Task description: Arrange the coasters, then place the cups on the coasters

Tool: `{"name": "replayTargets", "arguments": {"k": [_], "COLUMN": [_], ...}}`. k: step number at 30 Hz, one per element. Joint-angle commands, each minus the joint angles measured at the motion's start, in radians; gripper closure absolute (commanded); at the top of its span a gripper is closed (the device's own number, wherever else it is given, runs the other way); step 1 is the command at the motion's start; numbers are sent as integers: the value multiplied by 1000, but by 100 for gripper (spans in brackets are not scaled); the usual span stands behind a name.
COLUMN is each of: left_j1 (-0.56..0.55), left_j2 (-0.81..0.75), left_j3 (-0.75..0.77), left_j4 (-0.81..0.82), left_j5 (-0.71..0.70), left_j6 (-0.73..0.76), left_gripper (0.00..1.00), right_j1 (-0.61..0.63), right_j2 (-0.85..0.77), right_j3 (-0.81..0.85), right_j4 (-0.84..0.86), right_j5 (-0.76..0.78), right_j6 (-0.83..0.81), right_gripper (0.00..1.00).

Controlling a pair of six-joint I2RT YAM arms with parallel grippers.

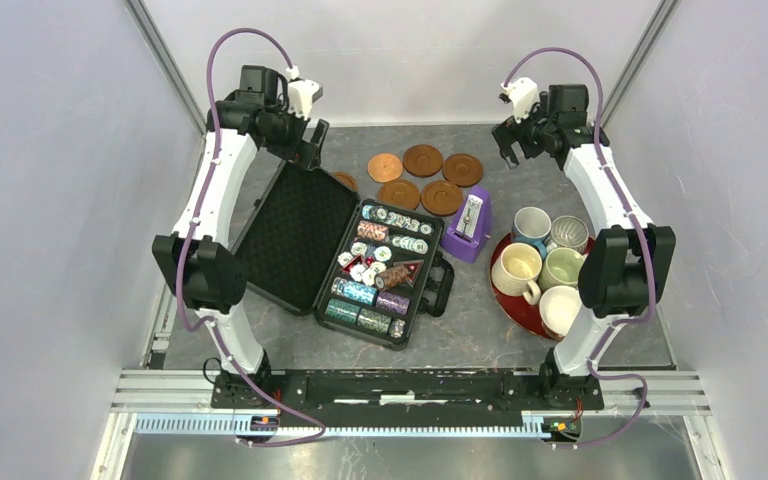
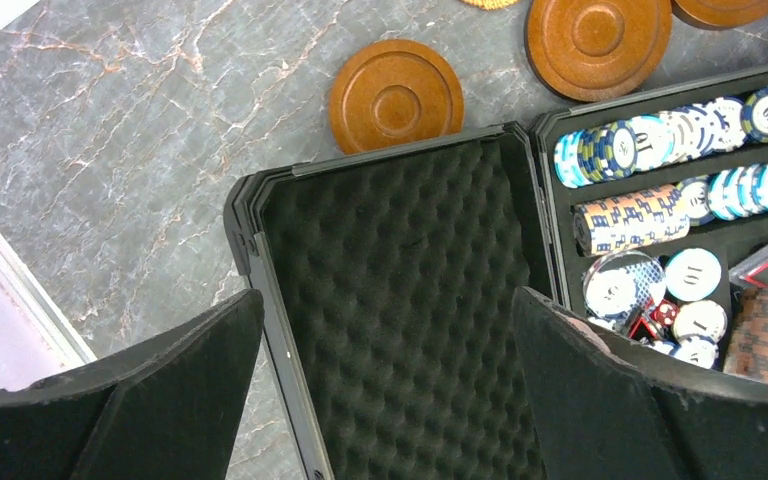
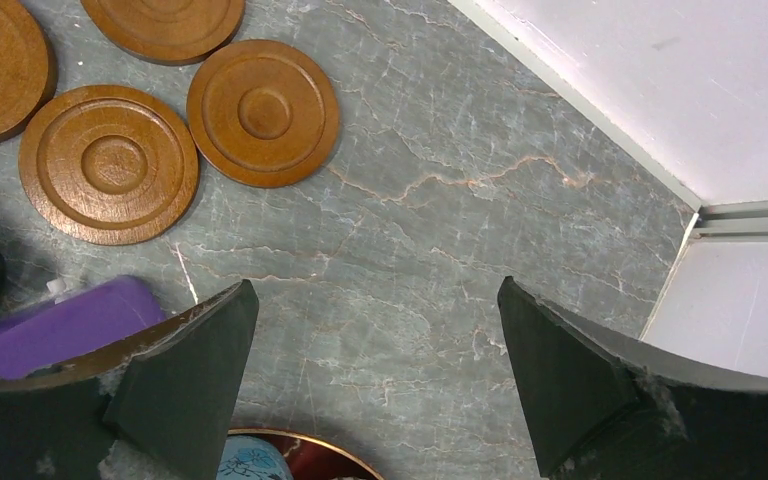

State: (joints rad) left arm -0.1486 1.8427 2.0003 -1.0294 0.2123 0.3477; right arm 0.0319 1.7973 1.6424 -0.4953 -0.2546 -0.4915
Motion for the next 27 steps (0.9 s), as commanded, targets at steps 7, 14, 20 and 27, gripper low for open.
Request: {"name": "replayTargets", "arguments": {"k": [7,14,20,27], "left_j1": [-204,-463,-656,-773], "left_j2": [-33,-97,-67,72], "left_j3": [3,-194,-271,-215], "left_j4": [-117,-65,23,88], "left_j5": [228,256,215,170], "left_j6": [328,497,561,587], "left_gripper": [0,0,0,1], "right_j1": [-26,-157,-222,-238], "right_j2": [-44,-42,-64,-129], "right_j3": [1,7,-36,-136], "right_j4": [-2,-31,-21,4], "right_j5": [-11,-54,-71,-79], "right_j6": [9,18,19,5], "right_gripper": [2,2,2,2]}}
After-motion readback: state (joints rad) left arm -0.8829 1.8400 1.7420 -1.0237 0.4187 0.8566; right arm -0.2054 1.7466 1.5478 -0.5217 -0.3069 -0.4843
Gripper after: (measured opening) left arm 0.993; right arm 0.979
